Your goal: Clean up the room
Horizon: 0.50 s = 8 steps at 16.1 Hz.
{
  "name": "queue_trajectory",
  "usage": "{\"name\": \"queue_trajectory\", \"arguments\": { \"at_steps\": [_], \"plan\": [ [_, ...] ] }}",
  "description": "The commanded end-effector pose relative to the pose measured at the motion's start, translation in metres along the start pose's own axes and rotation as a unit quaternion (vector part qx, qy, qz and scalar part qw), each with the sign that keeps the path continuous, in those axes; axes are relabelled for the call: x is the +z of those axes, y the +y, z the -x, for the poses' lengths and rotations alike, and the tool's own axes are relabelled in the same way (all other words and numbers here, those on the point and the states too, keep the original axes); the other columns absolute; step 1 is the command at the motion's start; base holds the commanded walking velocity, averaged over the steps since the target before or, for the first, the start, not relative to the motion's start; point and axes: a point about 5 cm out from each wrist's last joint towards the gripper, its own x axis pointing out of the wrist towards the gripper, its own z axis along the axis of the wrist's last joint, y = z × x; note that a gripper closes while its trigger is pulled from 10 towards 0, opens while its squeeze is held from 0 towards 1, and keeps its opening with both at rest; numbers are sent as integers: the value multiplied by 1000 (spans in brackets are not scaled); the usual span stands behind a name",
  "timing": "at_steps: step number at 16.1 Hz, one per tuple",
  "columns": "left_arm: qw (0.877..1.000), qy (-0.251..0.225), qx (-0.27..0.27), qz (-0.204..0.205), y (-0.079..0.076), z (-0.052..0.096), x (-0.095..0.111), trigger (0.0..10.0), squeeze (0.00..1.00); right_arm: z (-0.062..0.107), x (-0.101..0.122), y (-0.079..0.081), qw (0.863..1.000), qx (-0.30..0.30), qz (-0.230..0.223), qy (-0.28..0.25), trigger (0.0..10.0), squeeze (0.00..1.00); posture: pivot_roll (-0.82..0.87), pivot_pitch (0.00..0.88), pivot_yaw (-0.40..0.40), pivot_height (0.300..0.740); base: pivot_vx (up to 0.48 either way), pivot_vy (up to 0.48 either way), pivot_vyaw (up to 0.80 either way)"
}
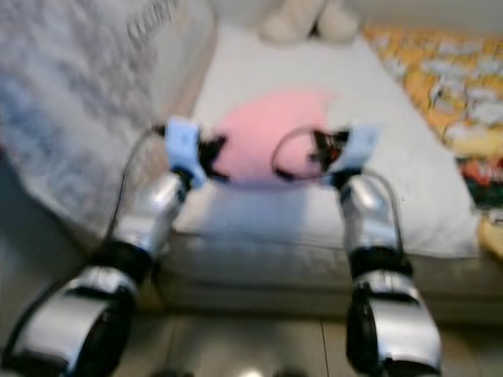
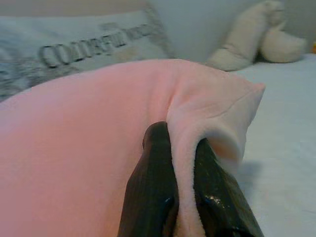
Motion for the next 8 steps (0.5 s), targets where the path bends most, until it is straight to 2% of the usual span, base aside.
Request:
{"name": "queue_trajectory", "arguments": {
  "at_steps": [1,5,6,7,8],
  "plan": [
    [1000,-8,8,-6,-2,-3,5,10000,0,-1,15,-6,999,-5,25,-24,0,71,-98,0,11,740,0,0,606],
    [1000,-6,19,-8,-2,-2,3,10000,0,-2,14,-7,999,-3,28,-16,0,94,-89,0,1,740,0,0,467],
    [1000,-6,20,-10,-1,-2,3,10000,0,-3,14,-8,999,-6,28,-14,0,75,-87,0,0,740,0,0,413],
    [1000,-4,19,-15,-1,-2,3,10000,0,-3,13,-8,999,-9,30,-8,10000,51,-83,0,0,740,0,0,0],
    [1000,-3,15,-19,-2,-2,3,10000,0,-3,13,-8,999,-9,33,-5,10000,31,-80,0,1,740,0,0,0]
  ]
}}
